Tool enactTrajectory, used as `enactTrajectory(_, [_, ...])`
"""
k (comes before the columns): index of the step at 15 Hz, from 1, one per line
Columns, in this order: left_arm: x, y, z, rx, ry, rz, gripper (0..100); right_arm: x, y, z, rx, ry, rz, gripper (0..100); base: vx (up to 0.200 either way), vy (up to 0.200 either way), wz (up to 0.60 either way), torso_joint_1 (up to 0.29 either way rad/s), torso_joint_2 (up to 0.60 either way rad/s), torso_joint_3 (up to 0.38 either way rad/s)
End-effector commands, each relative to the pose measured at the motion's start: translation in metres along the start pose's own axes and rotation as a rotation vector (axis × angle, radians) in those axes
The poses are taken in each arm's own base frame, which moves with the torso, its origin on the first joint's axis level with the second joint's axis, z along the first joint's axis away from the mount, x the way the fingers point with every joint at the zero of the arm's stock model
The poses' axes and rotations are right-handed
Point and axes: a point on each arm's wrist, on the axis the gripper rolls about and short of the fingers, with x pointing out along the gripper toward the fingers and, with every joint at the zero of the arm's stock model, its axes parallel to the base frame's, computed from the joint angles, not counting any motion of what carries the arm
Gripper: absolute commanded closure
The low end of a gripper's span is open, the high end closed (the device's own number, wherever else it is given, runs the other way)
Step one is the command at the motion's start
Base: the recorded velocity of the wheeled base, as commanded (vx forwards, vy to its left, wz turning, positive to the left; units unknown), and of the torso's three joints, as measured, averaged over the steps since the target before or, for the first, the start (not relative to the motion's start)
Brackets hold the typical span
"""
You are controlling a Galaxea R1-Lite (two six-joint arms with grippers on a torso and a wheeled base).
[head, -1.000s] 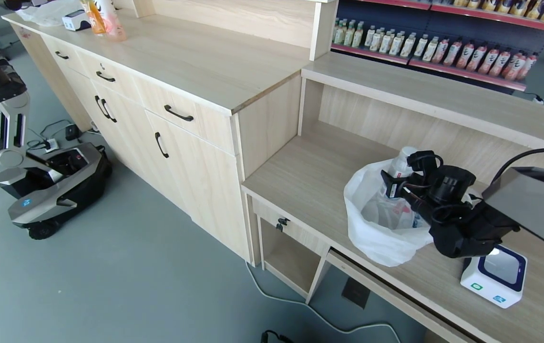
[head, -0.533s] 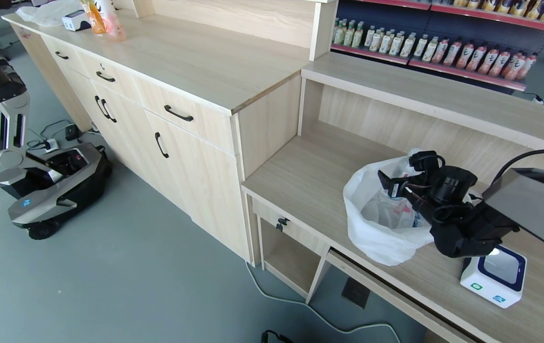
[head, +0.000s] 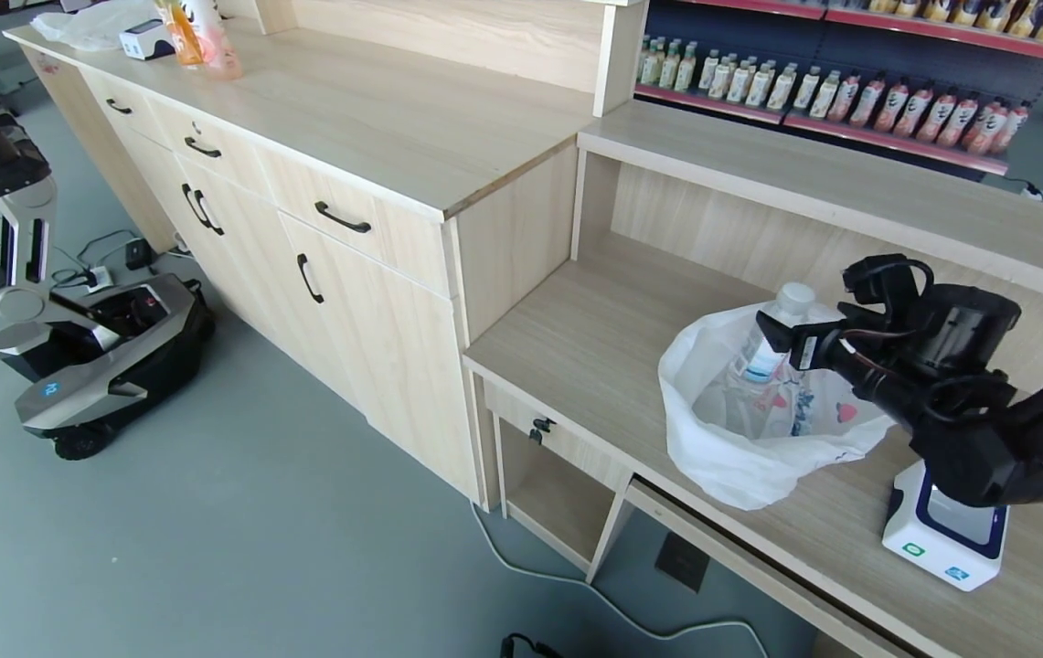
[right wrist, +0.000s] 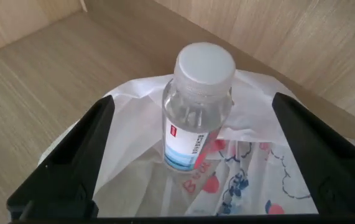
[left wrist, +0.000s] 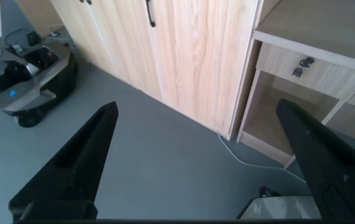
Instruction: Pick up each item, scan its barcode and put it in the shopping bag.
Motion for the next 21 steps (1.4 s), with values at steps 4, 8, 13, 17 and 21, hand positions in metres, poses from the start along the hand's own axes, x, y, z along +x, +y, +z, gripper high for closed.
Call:
enactTrajectory(4, [0.000, 0.000, 0.000, 0.000, 0.000, 0.000, 0, -0.154, -0.035, 0.063, -0.156, 0.044, -0.162, 0, 0.000, 0.000, -0.30, -0.001, 0.00, 0.001])
enactTrajectory(8, [0.000, 0.000, 0.000, 0.000, 0.000, 0.000, 0, -0.192, -0.071, 0.074, -0.154, 0.132, -0.445, 0, 0.000, 0.000, -0.45, 0.002, 0.00, 0.002])
enactTrajectory(13, [0.000, 0.000, 0.000, -0.006, -0.001, -0.001, 0, -0.209, -0.100, 0.034, -0.040, 0.289, -0.610, 0, 0.000, 0.000, 0.00, 0.000, 0.00, 0.000])
enactTrajectory(17, [0.000, 0.000, 0.000, -0.042, 0.000, 0.003, 0, -0.221, -0.084, 0.032, -0.052, 0.279, -0.567, 0, 0.000, 0.000, 0.00, 0.000, 0.00, 0.000])
enactTrajectory(21, [0.000, 0.000, 0.000, -0.043, 0.002, -0.005, 0, -0.229, -0.080, 0.033, -0.072, 0.266, -0.568, 0, 0.000, 0.000, 0.00, 0.000, 0.00, 0.000])
